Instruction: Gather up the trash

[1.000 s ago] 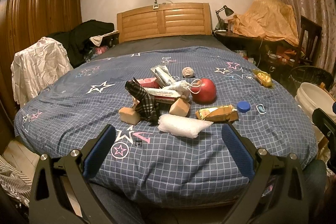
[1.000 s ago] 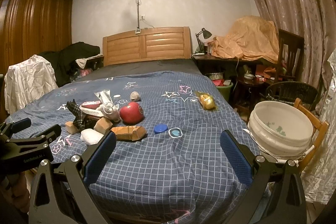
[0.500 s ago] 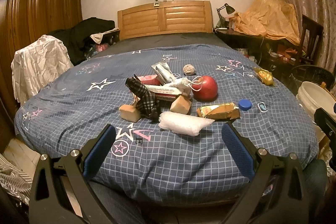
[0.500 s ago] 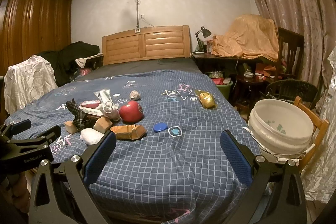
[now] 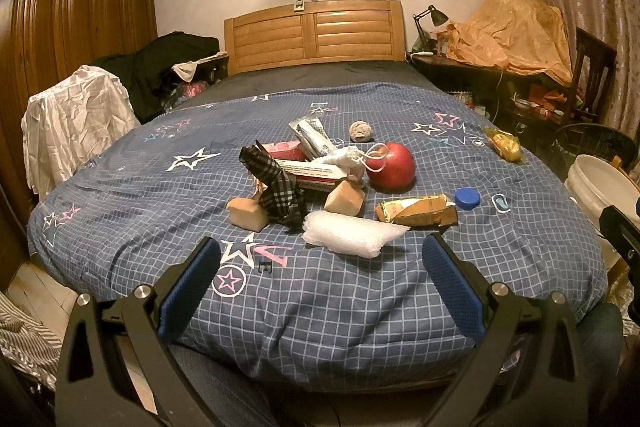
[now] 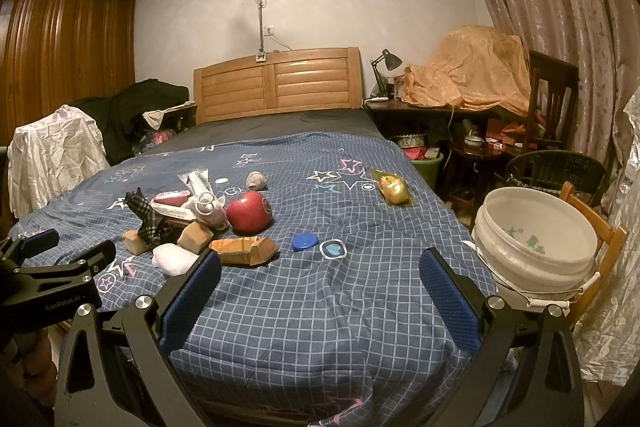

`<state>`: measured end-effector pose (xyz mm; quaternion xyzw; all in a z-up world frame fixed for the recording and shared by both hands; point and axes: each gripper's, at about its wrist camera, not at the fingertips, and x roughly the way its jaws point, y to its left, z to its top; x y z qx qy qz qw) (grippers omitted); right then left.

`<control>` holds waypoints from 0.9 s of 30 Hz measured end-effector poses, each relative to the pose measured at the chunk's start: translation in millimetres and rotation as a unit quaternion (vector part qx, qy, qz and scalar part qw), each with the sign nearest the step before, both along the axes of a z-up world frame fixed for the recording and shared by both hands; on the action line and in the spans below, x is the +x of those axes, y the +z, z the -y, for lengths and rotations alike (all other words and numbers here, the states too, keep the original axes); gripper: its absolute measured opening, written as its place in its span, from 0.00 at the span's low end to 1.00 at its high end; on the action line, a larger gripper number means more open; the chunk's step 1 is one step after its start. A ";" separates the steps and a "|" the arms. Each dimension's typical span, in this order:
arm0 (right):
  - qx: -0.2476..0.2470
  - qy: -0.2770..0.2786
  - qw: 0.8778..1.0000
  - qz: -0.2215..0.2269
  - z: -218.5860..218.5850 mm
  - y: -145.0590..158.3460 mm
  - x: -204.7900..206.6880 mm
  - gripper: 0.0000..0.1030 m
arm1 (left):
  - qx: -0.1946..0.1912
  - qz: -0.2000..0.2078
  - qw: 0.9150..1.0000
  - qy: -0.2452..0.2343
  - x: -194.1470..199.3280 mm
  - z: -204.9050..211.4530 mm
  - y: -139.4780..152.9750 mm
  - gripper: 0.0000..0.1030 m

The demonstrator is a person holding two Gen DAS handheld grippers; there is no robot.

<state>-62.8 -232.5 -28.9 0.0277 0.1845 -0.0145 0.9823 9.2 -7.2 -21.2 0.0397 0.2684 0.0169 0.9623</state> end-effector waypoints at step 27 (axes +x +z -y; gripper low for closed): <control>-0.005 0.042 0.999 -0.028 -13.9 -14.1 31.0 0.96 | -0.017 -0.012 0.999 0.035 17.2 -38.3 -2.5 0.95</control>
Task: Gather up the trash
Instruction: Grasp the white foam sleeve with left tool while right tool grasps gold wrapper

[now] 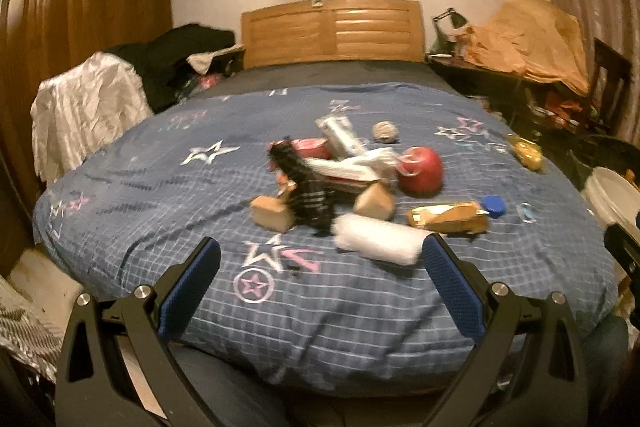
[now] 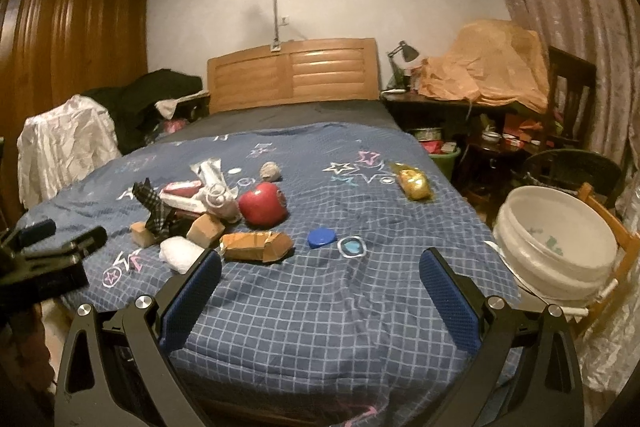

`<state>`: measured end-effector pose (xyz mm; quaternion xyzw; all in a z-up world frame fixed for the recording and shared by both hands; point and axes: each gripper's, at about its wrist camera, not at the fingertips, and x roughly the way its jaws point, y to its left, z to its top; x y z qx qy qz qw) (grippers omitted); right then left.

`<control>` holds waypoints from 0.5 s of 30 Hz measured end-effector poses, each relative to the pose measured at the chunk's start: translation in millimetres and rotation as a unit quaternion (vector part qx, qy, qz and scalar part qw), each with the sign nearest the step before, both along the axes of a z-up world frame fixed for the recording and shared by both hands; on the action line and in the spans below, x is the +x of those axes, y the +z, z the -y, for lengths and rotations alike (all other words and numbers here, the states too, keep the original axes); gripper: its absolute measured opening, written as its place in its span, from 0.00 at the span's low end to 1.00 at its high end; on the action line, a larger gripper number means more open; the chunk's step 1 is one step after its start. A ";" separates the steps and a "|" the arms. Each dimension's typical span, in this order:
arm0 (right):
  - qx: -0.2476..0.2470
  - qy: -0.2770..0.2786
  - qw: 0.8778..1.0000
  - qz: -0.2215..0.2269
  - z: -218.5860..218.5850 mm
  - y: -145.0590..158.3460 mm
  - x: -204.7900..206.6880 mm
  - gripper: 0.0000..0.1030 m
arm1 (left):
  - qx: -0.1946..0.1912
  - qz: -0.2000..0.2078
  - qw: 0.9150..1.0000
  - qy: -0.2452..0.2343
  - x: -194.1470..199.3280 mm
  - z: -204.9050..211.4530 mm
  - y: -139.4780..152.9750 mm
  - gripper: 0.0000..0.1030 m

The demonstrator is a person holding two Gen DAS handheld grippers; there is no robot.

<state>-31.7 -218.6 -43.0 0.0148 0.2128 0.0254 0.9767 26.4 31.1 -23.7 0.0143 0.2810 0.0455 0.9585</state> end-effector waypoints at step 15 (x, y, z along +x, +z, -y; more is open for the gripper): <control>-0.067 0.148 0.984 -0.071 -35.4 -43.9 86.1 0.96 | -0.077 -0.083 0.993 -0.016 38.8 -58.1 -35.8 0.94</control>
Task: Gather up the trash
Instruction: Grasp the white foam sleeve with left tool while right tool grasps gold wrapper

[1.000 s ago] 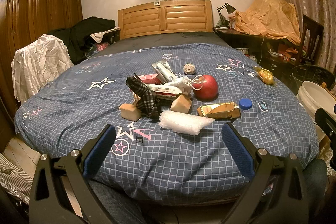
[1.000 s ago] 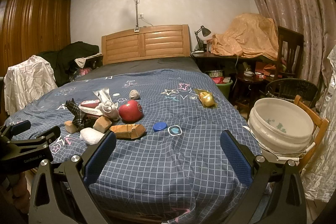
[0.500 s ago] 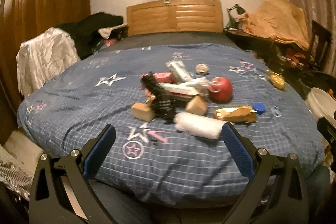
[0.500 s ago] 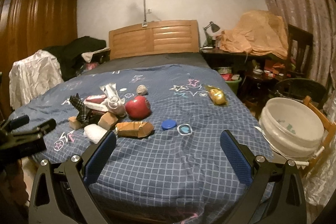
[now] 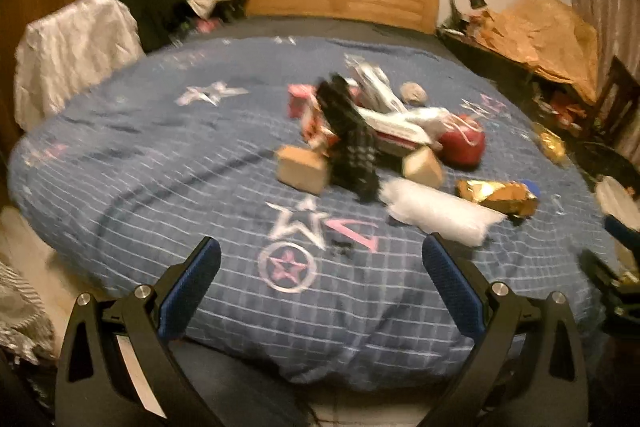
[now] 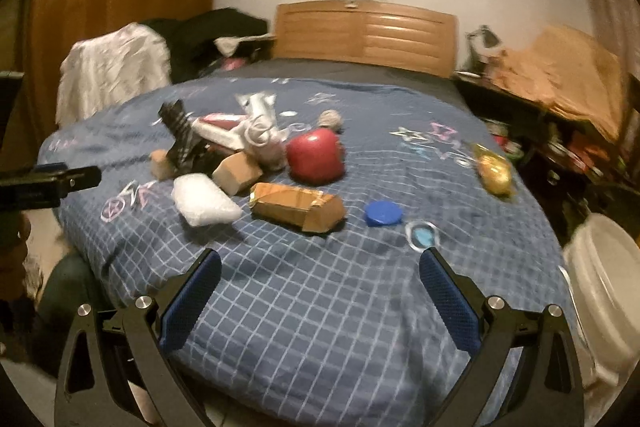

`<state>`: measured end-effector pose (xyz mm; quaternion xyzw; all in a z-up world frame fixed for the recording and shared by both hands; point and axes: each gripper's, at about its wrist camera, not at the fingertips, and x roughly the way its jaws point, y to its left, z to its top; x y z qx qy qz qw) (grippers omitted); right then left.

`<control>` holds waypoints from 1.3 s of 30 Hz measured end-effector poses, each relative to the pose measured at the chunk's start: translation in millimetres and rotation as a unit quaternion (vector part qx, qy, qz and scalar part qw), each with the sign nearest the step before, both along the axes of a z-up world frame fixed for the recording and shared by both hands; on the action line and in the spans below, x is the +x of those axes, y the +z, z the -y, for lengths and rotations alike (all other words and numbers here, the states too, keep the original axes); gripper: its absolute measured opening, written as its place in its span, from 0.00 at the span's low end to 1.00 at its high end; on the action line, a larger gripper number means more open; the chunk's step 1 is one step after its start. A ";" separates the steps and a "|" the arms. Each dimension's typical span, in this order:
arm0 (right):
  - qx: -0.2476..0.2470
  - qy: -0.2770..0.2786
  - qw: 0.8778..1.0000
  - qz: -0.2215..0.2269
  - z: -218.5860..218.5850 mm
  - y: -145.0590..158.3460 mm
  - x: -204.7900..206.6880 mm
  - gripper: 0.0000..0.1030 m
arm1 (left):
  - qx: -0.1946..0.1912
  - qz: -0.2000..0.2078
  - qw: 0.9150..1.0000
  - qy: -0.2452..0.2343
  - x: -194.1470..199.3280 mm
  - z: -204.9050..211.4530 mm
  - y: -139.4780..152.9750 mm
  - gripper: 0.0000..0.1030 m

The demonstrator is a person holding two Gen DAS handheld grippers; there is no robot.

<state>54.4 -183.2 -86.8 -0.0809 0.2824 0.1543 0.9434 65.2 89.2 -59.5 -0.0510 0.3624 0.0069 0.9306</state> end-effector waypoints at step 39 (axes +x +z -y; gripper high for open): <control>0.191 0.080 0.972 -0.110 57.0 5.0 44.3 0.28 | -0.146 -0.134 0.980 -0.004 106.9 91.2 -46.1 0.66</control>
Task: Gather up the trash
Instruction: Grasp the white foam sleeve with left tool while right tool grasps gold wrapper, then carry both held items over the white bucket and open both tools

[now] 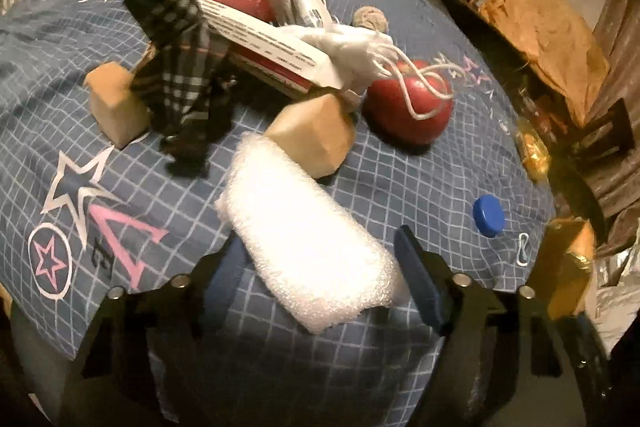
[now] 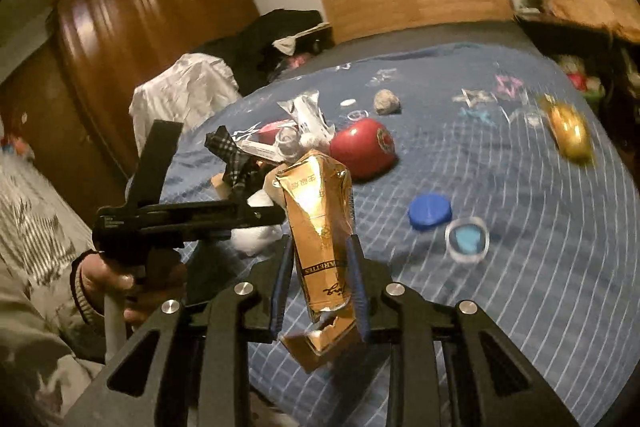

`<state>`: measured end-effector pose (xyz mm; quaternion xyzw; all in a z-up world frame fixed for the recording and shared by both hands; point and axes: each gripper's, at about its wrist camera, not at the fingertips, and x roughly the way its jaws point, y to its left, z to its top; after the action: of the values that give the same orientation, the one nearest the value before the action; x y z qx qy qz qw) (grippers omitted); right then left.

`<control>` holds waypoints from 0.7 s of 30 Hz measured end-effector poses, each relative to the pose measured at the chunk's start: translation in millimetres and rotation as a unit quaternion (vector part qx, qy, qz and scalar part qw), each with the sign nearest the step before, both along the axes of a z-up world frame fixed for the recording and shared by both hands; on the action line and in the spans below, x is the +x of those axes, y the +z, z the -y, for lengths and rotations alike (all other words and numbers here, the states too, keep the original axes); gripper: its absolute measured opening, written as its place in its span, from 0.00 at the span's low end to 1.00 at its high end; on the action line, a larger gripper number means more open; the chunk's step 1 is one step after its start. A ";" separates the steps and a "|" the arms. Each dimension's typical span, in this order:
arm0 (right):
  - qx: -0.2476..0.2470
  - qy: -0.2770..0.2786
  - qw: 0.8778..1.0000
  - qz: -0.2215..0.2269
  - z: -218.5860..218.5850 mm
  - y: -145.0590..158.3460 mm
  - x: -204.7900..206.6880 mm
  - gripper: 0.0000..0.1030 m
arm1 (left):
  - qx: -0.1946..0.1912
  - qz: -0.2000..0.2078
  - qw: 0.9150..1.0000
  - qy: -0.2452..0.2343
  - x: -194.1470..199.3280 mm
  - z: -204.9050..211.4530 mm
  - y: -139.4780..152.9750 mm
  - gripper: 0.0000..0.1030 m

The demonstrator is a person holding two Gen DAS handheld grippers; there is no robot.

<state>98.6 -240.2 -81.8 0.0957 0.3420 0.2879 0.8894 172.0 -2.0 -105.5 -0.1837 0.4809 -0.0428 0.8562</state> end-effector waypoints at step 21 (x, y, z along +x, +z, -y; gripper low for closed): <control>-0.019 -0.044 0.998 0.036 -23.6 15.1 -45.3 0.28 | 0.117 0.149 0.982 -0.023 -70.2 0.7 80.3 0.57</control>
<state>53.3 -216.7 -66.8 0.0833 0.3107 0.2451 0.9146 101.8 -2.7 -25.2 -0.0626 0.3532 -0.0323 0.9329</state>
